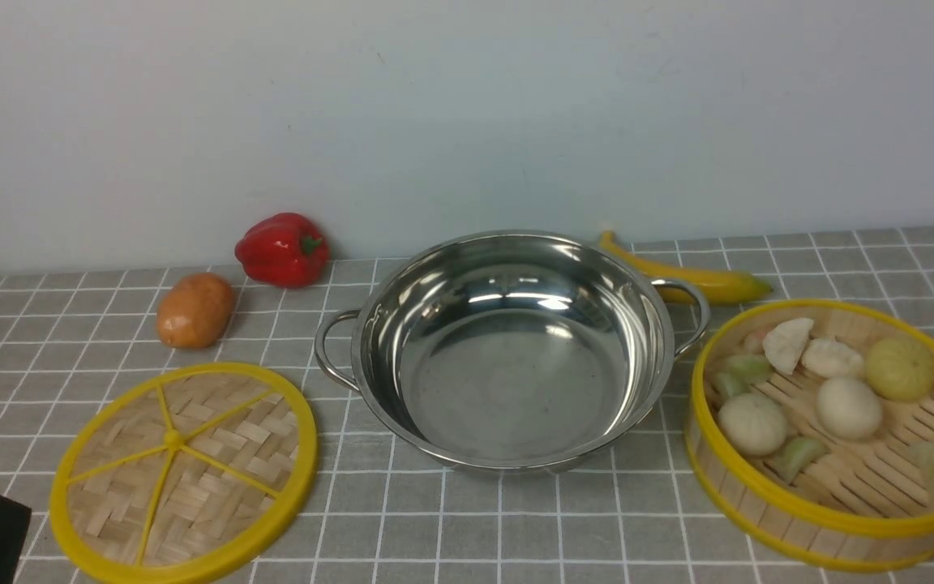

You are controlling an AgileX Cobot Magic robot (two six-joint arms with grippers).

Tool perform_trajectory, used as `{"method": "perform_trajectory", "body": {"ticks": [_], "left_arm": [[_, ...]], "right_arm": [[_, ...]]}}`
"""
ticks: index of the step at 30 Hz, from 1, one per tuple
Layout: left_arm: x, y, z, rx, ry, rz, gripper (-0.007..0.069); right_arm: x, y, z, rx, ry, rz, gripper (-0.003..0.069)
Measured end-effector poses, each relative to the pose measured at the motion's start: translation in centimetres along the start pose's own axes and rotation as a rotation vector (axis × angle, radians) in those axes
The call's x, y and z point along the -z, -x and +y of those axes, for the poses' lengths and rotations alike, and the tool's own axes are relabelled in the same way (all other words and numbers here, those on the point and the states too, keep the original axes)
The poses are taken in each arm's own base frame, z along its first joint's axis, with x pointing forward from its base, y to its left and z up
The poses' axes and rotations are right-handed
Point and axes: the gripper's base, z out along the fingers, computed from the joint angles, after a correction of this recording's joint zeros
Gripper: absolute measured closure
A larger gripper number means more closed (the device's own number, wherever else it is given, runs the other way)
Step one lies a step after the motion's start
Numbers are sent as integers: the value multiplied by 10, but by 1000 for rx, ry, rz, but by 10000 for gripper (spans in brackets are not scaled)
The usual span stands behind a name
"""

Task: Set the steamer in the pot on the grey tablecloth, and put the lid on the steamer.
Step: 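Reach for and grasp the rim of the bamboo steamer holding the buns with the right gripper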

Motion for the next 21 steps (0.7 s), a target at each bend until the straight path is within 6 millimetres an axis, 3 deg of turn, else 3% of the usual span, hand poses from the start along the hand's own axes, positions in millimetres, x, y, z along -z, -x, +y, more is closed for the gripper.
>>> {"method": "perform_trajectory", "body": {"ticks": [6,21], "left_arm": [[0,4,-2,2,-23,-44,216],[3,19,-10,-13,-110,-213,216]], "right_arm": [[0,1,1,-86,6,-15,386],[1,9,5,-101,56,-98,386]]}}
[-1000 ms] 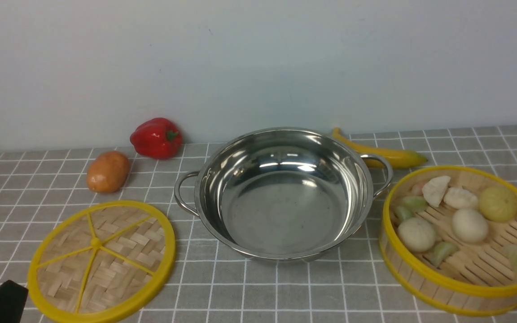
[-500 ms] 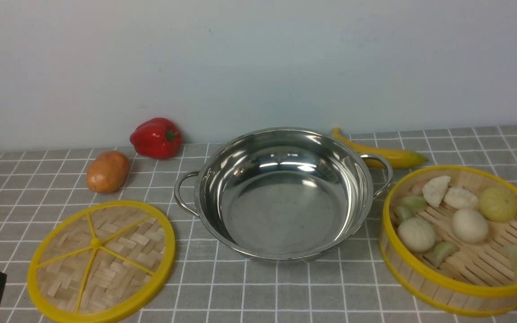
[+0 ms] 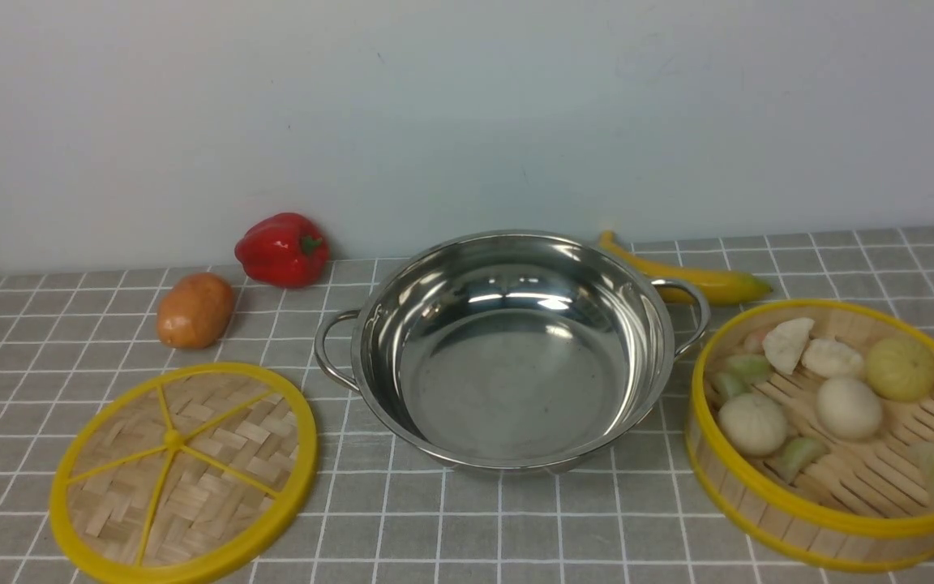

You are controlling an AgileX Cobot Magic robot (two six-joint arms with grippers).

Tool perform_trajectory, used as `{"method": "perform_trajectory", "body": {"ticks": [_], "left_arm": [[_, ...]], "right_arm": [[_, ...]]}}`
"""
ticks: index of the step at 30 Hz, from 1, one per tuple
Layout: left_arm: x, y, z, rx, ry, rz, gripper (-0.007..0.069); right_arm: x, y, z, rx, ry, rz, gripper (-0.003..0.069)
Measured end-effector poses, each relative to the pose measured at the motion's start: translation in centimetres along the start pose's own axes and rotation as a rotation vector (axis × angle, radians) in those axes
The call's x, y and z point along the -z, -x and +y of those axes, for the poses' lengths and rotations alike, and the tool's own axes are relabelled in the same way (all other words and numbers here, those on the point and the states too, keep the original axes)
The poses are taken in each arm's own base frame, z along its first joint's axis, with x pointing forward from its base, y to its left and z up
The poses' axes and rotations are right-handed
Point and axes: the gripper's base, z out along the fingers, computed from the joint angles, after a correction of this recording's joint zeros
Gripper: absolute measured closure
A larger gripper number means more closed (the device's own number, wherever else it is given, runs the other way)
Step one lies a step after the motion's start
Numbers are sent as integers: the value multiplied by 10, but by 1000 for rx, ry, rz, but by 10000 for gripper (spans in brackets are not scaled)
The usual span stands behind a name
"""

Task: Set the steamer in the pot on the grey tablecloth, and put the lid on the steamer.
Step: 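Reach for and grasp the rim of the bamboo steamer holding the buns with the right gripper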

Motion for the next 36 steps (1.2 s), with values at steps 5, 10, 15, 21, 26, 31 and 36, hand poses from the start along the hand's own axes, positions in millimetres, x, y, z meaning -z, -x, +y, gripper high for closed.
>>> {"method": "perform_trajectory", "body": {"ticks": [5,10,15,21,26,31,36], "left_arm": [[3,20,-11,-25,-119,-225,216],[13,48,-38,-185,-294,-484,216],[15,68,-65,-338,-337,-538,216],[-5,79,-83,-431,-200,-265,216],[-32,62,-79,-517,-22,159,216],[-51,42,-66,-530,122,499,216],[-64,24,-52,-524,238,759,216]], "right_arm": [[3,21,14,-33,159,-226,386],[17,50,40,54,345,-517,386],[22,70,68,188,364,-581,386],[6,79,103,309,246,-293,386],[-28,69,114,386,56,110,386],[-61,60,110,491,-128,395,386],[-93,57,105,532,-325,622,386]]}}
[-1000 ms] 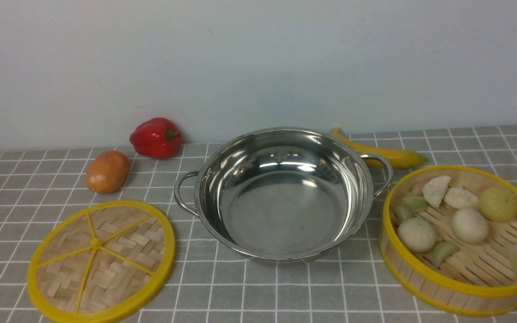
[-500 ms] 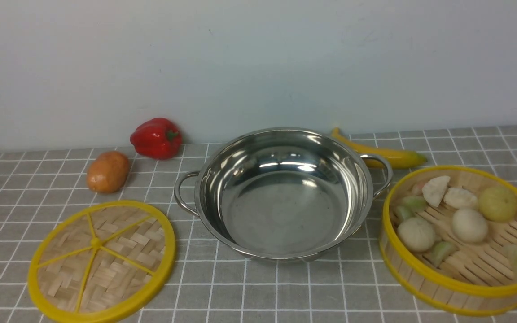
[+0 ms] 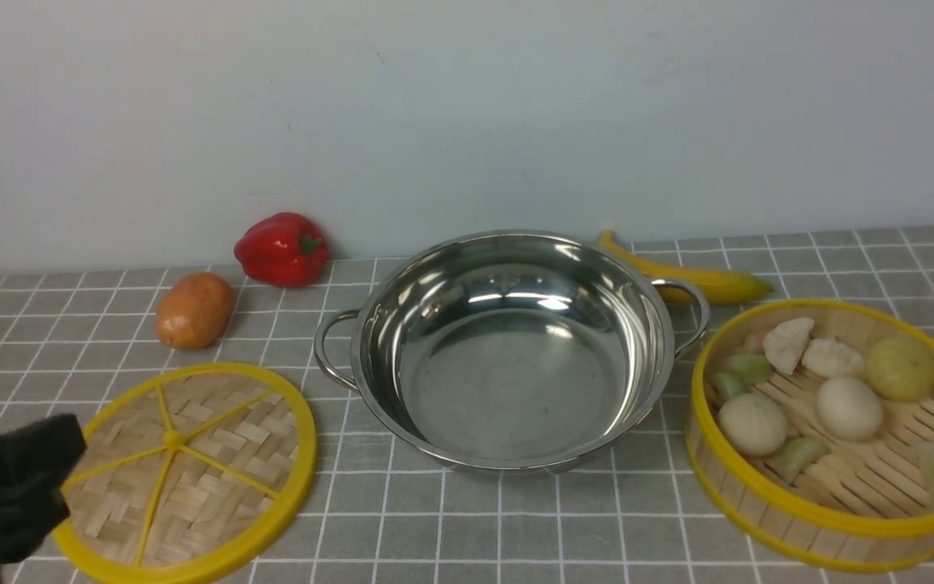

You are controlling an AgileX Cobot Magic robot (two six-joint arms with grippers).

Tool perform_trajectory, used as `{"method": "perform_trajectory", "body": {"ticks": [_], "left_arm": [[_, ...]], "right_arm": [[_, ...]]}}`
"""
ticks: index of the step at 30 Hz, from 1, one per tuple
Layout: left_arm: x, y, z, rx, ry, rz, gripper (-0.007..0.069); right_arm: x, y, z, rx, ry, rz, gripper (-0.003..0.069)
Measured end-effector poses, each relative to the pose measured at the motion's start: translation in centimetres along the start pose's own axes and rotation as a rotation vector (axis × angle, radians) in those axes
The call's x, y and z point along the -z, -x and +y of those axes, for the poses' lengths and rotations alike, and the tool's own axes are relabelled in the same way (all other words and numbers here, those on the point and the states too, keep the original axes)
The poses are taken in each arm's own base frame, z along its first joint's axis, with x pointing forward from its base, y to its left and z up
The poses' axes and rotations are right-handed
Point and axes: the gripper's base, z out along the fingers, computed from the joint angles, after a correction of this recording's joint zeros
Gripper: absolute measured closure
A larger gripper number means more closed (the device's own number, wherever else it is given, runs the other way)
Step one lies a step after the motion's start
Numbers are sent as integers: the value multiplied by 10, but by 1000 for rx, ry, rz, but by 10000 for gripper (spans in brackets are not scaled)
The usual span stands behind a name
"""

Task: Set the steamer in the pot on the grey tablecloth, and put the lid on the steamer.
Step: 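Reach for and grasp the rim of the bamboo steamer holding the buns with the right gripper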

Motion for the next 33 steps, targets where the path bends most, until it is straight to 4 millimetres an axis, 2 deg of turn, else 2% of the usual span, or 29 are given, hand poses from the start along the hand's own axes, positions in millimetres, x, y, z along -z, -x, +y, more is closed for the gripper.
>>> {"method": "perform_trajectory", "body": {"ticks": [4,6,9,12,16,21,26,29,33], "left_arm": [[-17,-1,0,-55,21,190,216],[-21,0,0,-65,23,218,216],[-27,13,-3,-102,22,285,216],[-30,30,-6,-131,31,326,216],[-32,49,-5,-193,84,397,216],[-39,64,2,-262,177,504,216],[-50,64,6,-286,217,573,216],[-60,62,8,-287,222,615,216],[-66,60,9,-285,223,638,216]], "right_arm": [[-13,31,2,72,-158,150,386],[-17,38,1,92,-198,183,386],[-18,76,7,141,-307,223,386],[-20,103,14,178,-326,185,386],[-25,115,18,196,-323,172,386],[-36,101,12,184,-338,241,386],[-55,71,-1,162,-375,362,386],[-68,43,-12,140,-405,471,386],[-75,25,-19,118,-421,536,386]]}}
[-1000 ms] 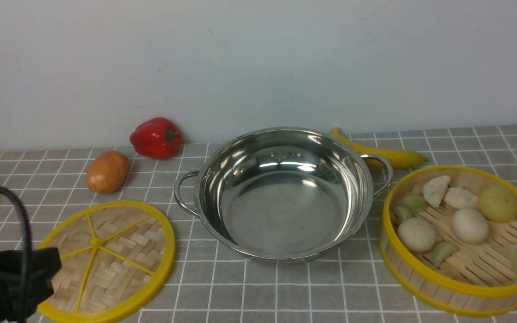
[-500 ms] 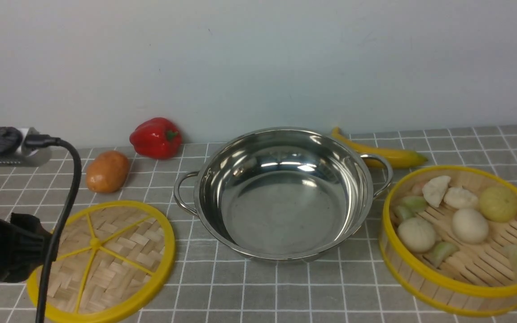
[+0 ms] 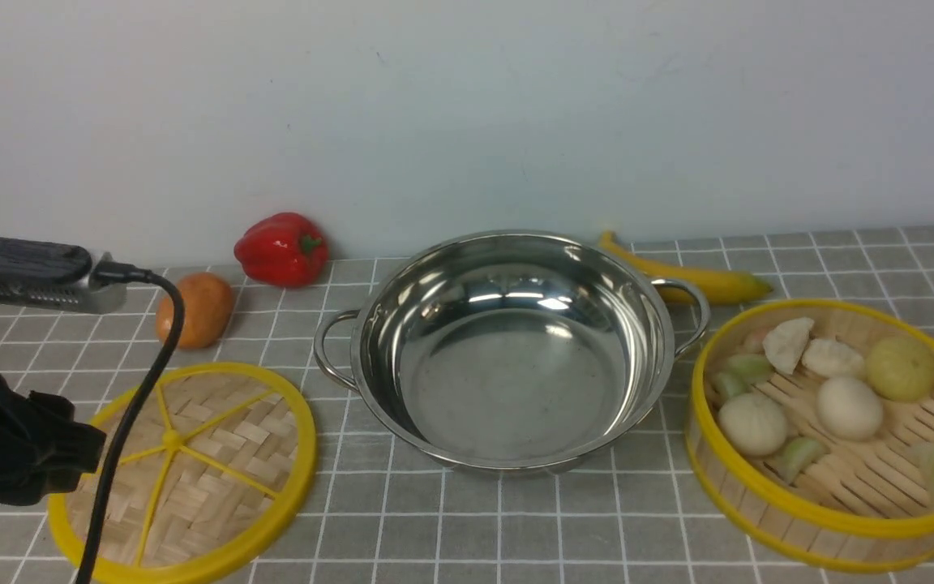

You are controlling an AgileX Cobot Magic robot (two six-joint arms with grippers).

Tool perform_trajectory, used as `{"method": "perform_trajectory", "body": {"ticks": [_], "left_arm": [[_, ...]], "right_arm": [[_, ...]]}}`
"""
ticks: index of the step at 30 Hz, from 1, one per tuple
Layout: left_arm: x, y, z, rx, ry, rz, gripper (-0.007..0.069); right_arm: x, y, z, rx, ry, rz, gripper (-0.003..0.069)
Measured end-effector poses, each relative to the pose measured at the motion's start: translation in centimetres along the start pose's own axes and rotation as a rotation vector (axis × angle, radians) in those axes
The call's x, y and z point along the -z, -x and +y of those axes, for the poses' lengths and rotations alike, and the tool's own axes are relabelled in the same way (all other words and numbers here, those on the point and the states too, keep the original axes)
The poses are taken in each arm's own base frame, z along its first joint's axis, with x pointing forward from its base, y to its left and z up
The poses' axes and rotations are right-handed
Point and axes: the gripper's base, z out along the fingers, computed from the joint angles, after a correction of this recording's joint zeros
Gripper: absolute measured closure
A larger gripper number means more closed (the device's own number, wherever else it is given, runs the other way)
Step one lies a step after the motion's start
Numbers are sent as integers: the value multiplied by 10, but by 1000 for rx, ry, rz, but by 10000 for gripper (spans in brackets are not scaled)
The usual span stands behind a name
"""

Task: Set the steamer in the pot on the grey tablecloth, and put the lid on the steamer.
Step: 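Reach for and grasp the rim of the bamboo steamer holding the buns with the right gripper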

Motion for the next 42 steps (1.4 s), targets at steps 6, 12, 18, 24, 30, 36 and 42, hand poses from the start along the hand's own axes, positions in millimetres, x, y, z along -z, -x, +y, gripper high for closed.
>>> {"method": "perform_trajectory", "body": {"ticks": [6,12,18,24,30,36,42], "left_arm": [[-1,1,-1,4,-8,2,216],[-1,2,-1,5,-10,-11,216],[-1,3,-3,19,-36,-18,216],[-1,3,-3,20,-37,-18,216],[-1,3,-3,20,-37,-18,216],[-1,3,-3,20,-37,-18,216],[-1,3,-3,20,-37,-18,216]], "right_arm": [[-23,-9,-2,-47,0,-4,386],[-52,-5,-17,-141,-22,-20,386],[-95,5,-17,-132,8,64,386],[-130,6,-8,-87,59,152,386],[-154,7,-6,-75,52,203,386],[-165,20,-4,-75,59,153,386],[-175,26,-2,-75,58,156,386]]}}
